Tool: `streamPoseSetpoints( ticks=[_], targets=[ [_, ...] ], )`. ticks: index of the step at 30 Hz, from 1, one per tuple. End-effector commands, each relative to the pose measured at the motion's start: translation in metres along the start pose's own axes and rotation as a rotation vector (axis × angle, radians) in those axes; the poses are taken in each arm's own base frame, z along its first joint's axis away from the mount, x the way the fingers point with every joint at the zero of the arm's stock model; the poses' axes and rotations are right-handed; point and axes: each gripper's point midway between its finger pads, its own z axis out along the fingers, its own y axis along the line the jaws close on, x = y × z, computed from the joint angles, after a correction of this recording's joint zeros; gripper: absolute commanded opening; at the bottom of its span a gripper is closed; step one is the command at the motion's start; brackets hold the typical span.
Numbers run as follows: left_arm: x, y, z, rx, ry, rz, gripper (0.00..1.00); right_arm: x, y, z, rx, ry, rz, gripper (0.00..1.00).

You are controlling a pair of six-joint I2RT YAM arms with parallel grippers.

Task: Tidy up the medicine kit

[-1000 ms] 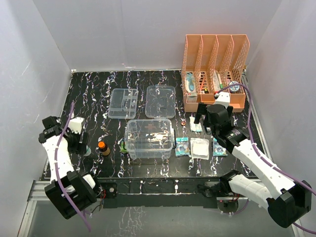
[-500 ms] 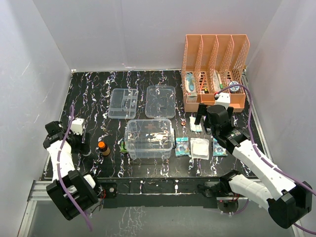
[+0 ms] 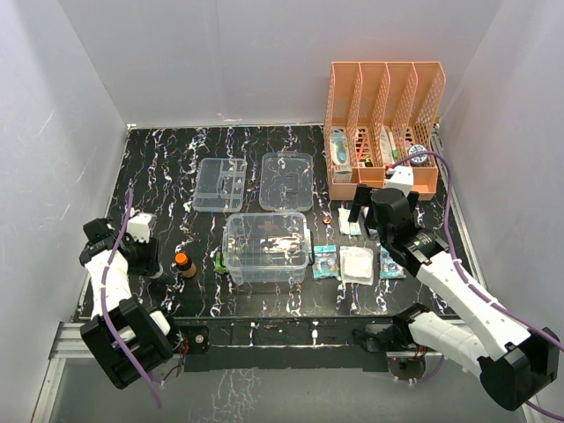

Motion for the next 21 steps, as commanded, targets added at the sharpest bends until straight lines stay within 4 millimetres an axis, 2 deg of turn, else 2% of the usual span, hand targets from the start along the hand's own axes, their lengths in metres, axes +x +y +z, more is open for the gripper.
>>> streamPoseSetpoints(
  ticks=[1,5,9,13,14,17,19,21],
  targets=[
    [0.002,-0.009,0.0,0.043,-0.005,-0.012,0.19,-0.023,0.007,-0.006,-0.022,-0.064,0.052,0.98],
    [-0.002,-0.007,-0.003,0.051,0.001,-0.013,0.0,-0.021,0.004,-0.008,-0.013,-0.063,0.046,0.98],
    [-0.019,-0.004,-0.025,0.056,-0.001,0.032,0.0,-0.018,0.001,-0.009,-0.008,-0.06,0.044,0.98],
    [-0.053,0.005,-0.063,0.058,-0.019,0.117,0.0,-0.014,0.0,-0.008,-0.004,-0.054,0.043,0.98],
    [-0.07,0.01,-0.079,0.052,-0.039,0.155,0.0,-0.014,0.0,-0.008,-0.006,-0.054,0.046,0.98],
    [-0.103,0.016,-0.109,0.083,-0.055,0.2,0.0,-0.01,-0.001,-0.008,-0.008,-0.056,0.056,0.98],
    [-0.125,0.019,-0.124,0.108,-0.064,0.217,0.0,-0.007,-0.001,-0.008,-0.01,-0.057,0.065,0.98],
    [-0.144,0.025,-0.127,0.139,-0.045,0.229,0.0,-0.003,-0.003,-0.008,-0.011,-0.056,0.07,0.98]
  ],
)
